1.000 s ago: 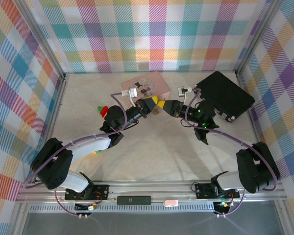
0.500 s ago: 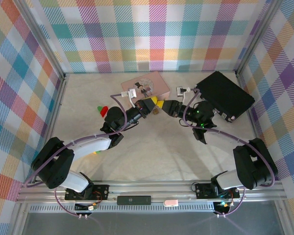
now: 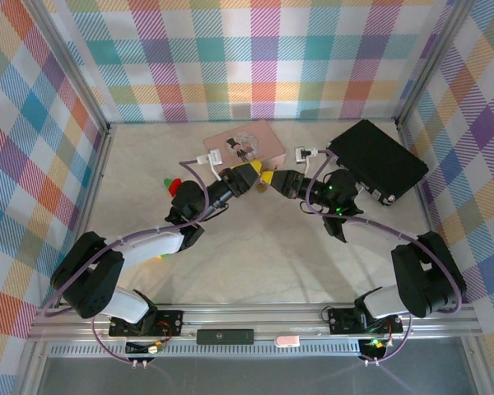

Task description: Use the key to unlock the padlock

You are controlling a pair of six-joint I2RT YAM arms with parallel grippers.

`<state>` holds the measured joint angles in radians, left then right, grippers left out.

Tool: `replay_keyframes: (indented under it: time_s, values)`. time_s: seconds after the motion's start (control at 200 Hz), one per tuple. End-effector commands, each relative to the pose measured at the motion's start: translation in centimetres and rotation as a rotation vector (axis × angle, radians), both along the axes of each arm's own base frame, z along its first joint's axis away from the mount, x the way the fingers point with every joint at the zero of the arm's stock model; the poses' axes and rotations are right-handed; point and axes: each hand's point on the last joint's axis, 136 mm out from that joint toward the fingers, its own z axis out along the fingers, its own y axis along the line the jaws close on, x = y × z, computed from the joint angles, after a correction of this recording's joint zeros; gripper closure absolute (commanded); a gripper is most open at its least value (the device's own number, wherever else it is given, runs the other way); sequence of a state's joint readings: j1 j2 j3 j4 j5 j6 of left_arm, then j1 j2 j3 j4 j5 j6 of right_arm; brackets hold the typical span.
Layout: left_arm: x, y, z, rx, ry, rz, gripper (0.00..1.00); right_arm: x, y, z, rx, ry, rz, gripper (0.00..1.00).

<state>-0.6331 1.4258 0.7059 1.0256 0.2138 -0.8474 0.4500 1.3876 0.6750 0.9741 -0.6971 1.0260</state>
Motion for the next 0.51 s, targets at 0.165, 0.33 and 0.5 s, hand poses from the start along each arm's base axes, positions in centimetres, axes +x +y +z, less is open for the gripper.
replay_keyframes:
  time_s: [0.165, 0.33, 0.5]
  values:
    - [1.8, 5.0, -6.4, 0.173, 0.236, 0.153, 0.19, -1.3, -2.1, -2.9, -0.345, -0.139, -0.084, 1.00]
    - [1.9, 5.2, -10.8, 0.292, 0.372, 0.168, 0.20, -1.6, -3.9, -4.4, -0.500, -0.186, -0.149, 1.00]
    - [2.3, 2.8, -14.0, 0.392, 0.438, 0.147, 0.22, -1.0, -5.3, -5.8, -0.610, -0.203, -0.211, 1.00]
